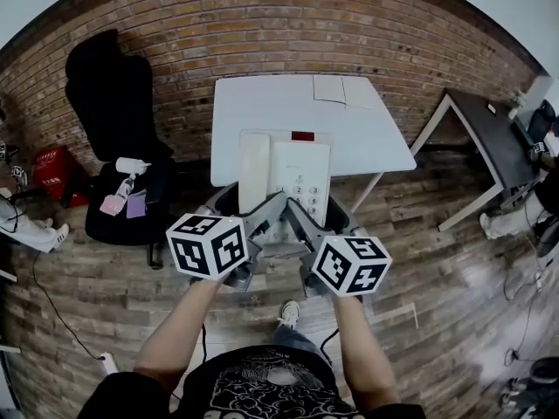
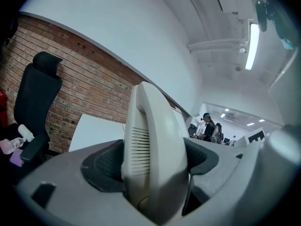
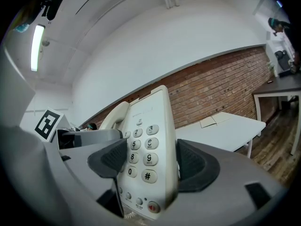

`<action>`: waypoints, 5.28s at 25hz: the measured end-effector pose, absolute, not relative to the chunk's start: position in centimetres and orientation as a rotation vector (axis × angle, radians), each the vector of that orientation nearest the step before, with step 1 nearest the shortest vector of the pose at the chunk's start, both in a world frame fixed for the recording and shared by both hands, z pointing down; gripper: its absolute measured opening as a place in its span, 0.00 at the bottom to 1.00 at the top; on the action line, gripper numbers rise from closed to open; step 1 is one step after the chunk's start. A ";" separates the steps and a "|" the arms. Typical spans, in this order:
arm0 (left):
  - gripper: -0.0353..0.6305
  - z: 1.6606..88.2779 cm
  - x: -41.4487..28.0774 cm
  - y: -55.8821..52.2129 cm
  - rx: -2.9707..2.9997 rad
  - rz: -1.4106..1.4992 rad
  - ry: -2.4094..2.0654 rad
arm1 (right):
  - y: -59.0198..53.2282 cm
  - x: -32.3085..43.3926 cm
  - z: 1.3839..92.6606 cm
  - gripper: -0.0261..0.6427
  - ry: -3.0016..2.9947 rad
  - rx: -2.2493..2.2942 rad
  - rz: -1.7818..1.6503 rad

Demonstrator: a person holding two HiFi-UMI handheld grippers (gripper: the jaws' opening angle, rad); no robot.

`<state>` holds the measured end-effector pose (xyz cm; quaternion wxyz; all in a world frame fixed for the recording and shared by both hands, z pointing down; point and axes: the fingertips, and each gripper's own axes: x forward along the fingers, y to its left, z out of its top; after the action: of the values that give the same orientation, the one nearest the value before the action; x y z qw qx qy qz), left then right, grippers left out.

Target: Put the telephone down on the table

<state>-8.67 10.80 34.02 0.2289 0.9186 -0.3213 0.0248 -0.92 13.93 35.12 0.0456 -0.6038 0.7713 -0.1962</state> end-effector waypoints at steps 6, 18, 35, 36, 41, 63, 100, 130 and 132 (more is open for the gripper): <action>0.64 33.5 -4.0 6.6 2.523 0.062 -0.922 | 9.5 3.9 34.6 0.54 2.380 -1.808 -0.600; 0.64 33.7 1.5 1.3 2.512 0.063 -0.957 | 4.0 9.4 34.9 0.54 2.402 -1.771 -0.603; 0.64 36.0 4.5 -5.7 2.484 0.067 -0.965 | -3.2 12.5 36.9 0.54 2.417 -1.765 -0.631; 0.64 36.0 4.7 -6.6 2.481 0.067 -0.962 | -4.0 12.8 36.9 0.54 2.416 -1.769 -0.633; 0.64 36.4 5.1 -11.4 2.473 0.059 -0.942 | -8.7 13.1 37.2 0.54 2.412 -1.791 -0.634; 0.64 38.2 3.2 -35.2 2.404 0.072 -0.836 | -32.0 11.1 38.3 0.53 2.372 -1.920 -0.712; 0.64 57.6 12.8 -46.0 1.994 0.318 -0.979 | -43.8 21.1 58.0 0.53 2.444 -1.735 -1.370; 0.64 60.8 12.7 -45.8 1.996 0.432 -0.979 | -43.8 21.7 60.5 0.53 2.437 -1.786 -1.406; 0.64 60.5 12.4 -45.9 2.010 0.457 -1.011 | -43.9 22.0 60.0 0.53 2.438 -1.799 -1.382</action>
<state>12.40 -45.89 60.47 0.4104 0.7984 -0.4016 0.1814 21.97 -43.86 59.98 -0.0941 -0.5378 0.7288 -0.4133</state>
